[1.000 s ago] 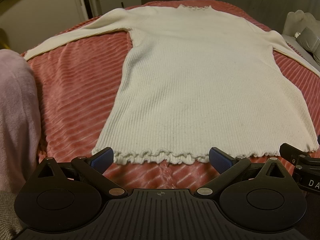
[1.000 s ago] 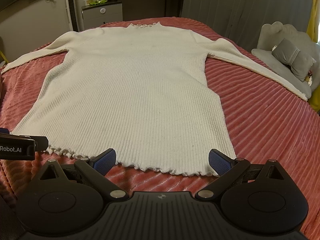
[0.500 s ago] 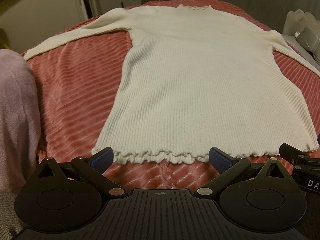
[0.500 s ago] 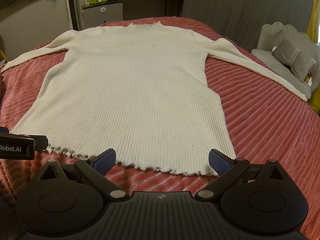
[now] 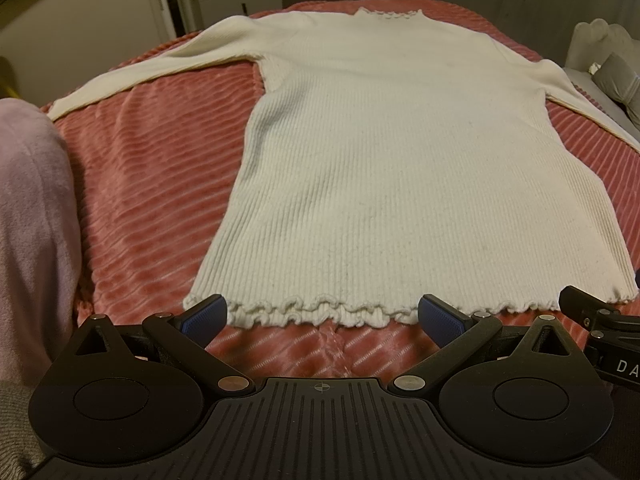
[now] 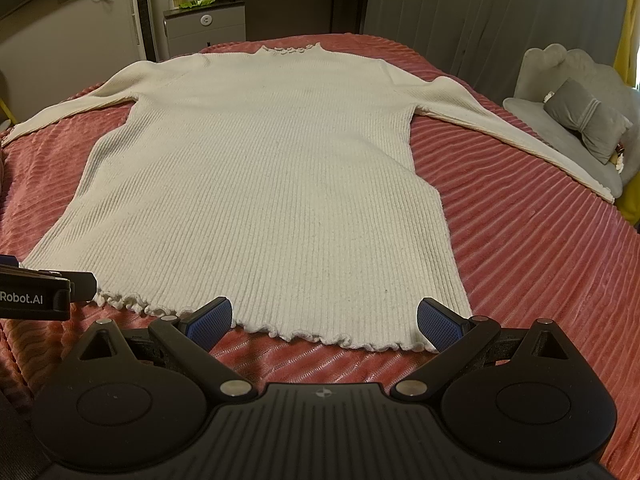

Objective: Fold small clothes

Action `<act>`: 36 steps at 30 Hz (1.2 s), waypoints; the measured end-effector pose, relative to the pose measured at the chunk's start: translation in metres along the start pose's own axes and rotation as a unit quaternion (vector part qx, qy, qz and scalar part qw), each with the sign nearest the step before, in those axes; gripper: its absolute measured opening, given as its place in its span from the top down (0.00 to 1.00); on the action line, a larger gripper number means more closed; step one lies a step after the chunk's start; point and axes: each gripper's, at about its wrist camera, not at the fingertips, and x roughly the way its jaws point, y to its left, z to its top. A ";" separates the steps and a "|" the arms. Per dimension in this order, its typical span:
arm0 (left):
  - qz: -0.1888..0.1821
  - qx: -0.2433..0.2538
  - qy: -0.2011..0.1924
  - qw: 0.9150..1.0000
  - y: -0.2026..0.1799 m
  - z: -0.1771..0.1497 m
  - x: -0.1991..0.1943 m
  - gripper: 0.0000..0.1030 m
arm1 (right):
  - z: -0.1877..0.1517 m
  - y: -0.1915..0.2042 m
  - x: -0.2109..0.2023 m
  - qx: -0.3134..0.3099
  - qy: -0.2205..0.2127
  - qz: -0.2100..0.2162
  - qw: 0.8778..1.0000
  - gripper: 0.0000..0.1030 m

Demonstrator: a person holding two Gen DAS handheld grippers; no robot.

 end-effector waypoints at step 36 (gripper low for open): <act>0.000 -0.001 -0.001 1.000 -0.001 -0.001 -0.001 0.00 | 0.000 -0.002 -0.005 0.008 -0.008 0.014 1.000 0.04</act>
